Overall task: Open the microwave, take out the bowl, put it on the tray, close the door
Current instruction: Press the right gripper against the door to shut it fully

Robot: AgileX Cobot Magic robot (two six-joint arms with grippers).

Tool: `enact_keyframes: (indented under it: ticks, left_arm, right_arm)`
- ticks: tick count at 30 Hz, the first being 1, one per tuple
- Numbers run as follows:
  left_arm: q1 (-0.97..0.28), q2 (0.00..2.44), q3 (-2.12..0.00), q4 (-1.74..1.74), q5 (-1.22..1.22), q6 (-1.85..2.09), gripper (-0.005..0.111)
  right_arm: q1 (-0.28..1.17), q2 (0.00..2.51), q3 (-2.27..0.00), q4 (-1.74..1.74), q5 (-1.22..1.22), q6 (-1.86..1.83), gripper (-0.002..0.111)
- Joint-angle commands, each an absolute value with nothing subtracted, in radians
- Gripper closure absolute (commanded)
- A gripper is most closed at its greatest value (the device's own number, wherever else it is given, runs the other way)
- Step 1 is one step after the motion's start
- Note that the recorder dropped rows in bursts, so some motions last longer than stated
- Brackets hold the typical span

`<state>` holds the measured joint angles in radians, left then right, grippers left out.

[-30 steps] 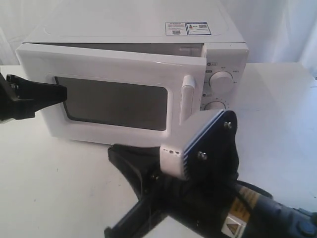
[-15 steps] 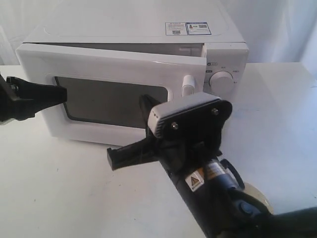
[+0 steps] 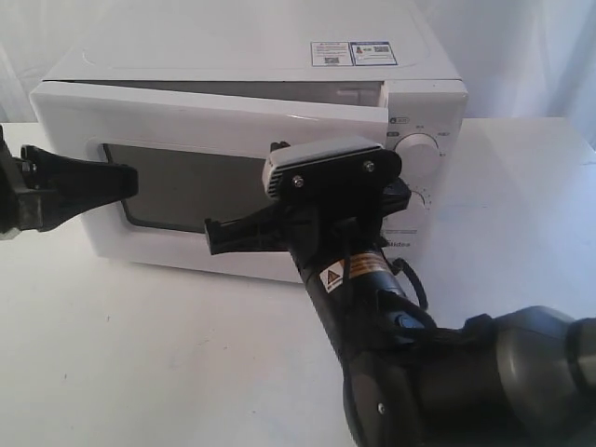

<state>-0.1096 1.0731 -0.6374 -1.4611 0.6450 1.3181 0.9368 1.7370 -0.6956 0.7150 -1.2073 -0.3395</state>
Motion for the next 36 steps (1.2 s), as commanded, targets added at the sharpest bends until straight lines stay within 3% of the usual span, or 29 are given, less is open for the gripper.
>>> enact_keyframes:
  ticks: [1,36]
  left_arm:
    - [-0.112,1.072,-0.629,-1.478,0.684,1.313,0.107]
    - [-0.112,1.072,-0.629,-1.48,0.684,1.312,0.107]
  right_arm:
    - [0.893,1.777,-0.719,0.715,-1.221,-0.363,0.108]
    - [0.767,1.912,-0.883,0.726,-1.221,-0.361,0.108]
